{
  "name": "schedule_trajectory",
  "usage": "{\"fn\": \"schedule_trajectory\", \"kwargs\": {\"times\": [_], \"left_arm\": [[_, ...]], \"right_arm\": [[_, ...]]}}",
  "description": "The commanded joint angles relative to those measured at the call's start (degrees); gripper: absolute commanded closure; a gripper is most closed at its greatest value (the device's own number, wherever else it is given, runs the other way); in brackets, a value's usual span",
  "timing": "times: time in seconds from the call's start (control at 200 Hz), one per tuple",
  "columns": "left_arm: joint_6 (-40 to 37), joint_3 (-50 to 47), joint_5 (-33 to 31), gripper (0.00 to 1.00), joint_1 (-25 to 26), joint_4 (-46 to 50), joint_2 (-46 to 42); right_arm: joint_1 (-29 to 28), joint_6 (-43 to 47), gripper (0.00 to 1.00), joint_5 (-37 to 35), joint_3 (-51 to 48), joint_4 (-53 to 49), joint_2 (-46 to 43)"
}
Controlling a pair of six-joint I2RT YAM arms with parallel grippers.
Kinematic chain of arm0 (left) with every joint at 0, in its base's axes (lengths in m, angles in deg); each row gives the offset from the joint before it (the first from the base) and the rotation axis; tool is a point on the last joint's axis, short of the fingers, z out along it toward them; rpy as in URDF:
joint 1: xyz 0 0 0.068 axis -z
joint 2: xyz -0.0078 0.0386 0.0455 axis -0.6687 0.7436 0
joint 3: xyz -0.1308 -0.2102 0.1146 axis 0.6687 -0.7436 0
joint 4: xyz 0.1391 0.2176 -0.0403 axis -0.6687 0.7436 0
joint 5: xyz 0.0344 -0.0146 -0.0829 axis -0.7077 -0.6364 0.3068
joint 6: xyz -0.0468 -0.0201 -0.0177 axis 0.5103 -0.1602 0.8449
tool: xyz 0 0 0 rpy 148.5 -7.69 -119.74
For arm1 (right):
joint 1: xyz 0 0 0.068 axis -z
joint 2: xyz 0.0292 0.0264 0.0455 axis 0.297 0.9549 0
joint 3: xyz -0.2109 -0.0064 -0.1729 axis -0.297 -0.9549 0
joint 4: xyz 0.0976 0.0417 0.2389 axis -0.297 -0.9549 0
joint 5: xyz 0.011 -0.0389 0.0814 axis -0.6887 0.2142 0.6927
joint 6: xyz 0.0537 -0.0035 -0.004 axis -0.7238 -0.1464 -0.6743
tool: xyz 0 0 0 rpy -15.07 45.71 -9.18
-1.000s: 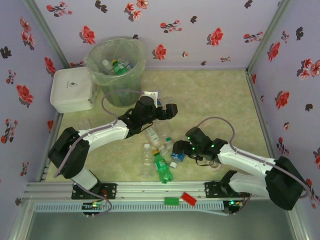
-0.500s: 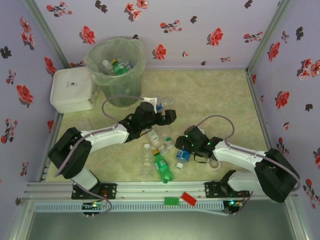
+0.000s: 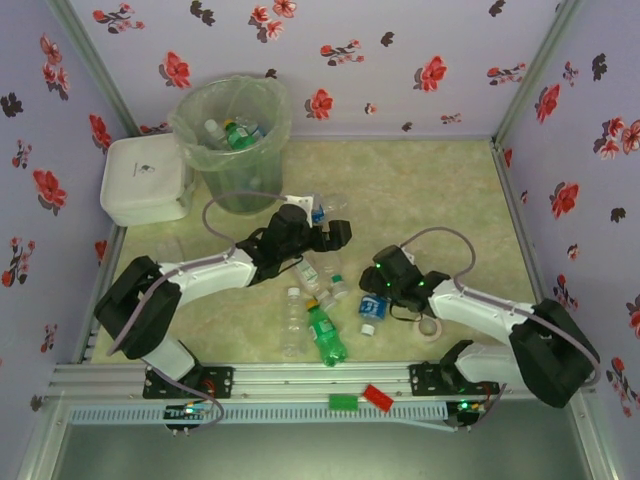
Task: Put the plastic bottles in the bin
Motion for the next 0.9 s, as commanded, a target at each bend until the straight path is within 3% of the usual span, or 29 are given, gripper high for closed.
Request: {"fn": "schedule_trajectory", "kwargs": {"times": [0.0,0.18,0.38,0.595,0.895], "left_arm": [[-3.0,-1.8,1.4,0.00,0.4,-3.1,-3.7],[-4.7,-3.6,9.1,0.00,0.3,-10.9,-4.4],[-2.7,-4.8,18.5,0.01,0.6,-19.6,-2.8],[-3.2,-3.5,20.8,0.02,3.0,-21.4,0.1],[-3.1,-0.6,20.8,0.02,3.5,-20.1,3.4]], "right_arm": [[1.7,4.7,0.43,0.4,3.8,0.1,-3.6],[5.8,9.9,0.44,3.5,10.0,-0.3,-6.8],[9.7,12.9,0.45,8.5,17.7,0.6,-4.0],[11.4,13.3,0.46,15.5,24.4,3.2,0.6],[11.4,13.2,0.46,16.3,26.2,4.2,1.7]]}}
